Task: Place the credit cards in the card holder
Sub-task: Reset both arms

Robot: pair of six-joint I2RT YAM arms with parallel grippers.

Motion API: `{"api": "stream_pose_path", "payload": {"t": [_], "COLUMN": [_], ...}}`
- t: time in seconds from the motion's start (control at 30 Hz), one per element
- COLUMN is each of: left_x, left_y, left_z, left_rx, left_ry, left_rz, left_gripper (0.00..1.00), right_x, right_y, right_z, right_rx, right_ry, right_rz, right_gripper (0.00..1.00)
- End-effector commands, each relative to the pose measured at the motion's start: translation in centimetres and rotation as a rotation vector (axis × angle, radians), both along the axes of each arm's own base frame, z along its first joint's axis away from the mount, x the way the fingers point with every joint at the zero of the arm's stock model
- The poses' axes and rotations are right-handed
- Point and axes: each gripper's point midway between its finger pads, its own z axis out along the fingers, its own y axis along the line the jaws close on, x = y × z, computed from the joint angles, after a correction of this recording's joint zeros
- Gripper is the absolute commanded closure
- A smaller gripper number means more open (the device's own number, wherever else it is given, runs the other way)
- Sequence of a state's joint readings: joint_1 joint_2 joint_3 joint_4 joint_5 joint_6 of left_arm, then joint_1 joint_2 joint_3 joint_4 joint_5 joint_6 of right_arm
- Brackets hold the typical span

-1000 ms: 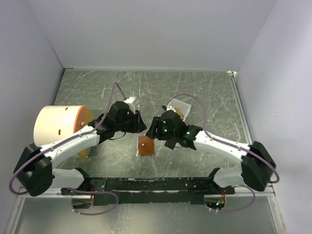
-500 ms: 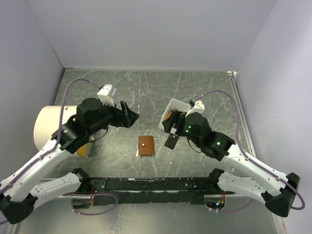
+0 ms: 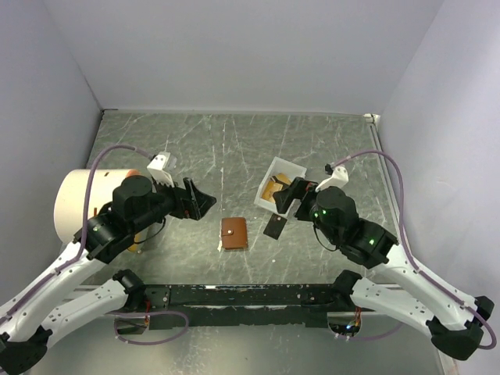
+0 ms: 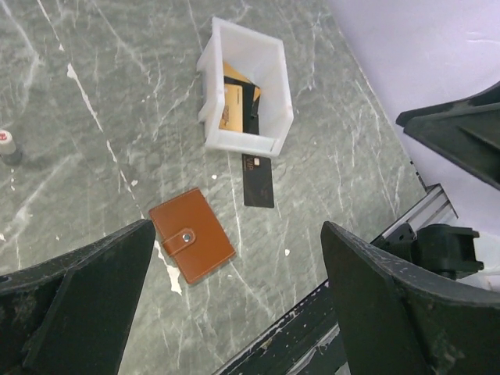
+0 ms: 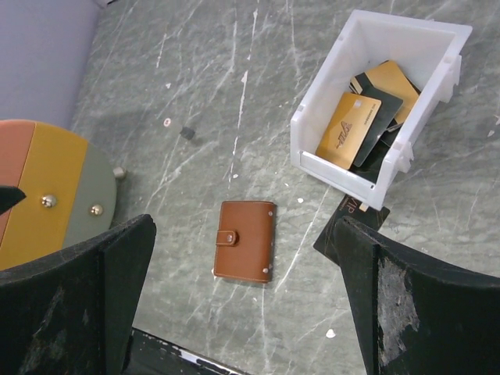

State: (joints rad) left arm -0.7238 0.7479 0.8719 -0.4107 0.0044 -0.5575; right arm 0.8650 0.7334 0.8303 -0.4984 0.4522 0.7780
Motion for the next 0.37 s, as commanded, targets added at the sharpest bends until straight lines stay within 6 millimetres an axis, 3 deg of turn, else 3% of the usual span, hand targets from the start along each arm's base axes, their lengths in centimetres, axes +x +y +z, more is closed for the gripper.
{"api": "stream_pose_path", "payload": {"t": [0.0, 0.33], "left_x": [-0.7, -0.4], "left_y": [-0.2, 0.2], "left_z": [-0.4, -0.9], "left_rx": [-0.020, -0.009], "left_ry": [0.012, 0.010], "left_rz": [-0.020, 0.006], "left_gripper": [0.01, 0.01], "right_x": [0.1, 0.5], "right_y": [-0.2, 0.1], "right_z": [0.0, -1.3], "right_rx": [0.004, -0.045], "right_ry": [0.005, 0.032], "right_rz": [-0.014, -0.017], "right_gripper": [0.00, 0.00]}}
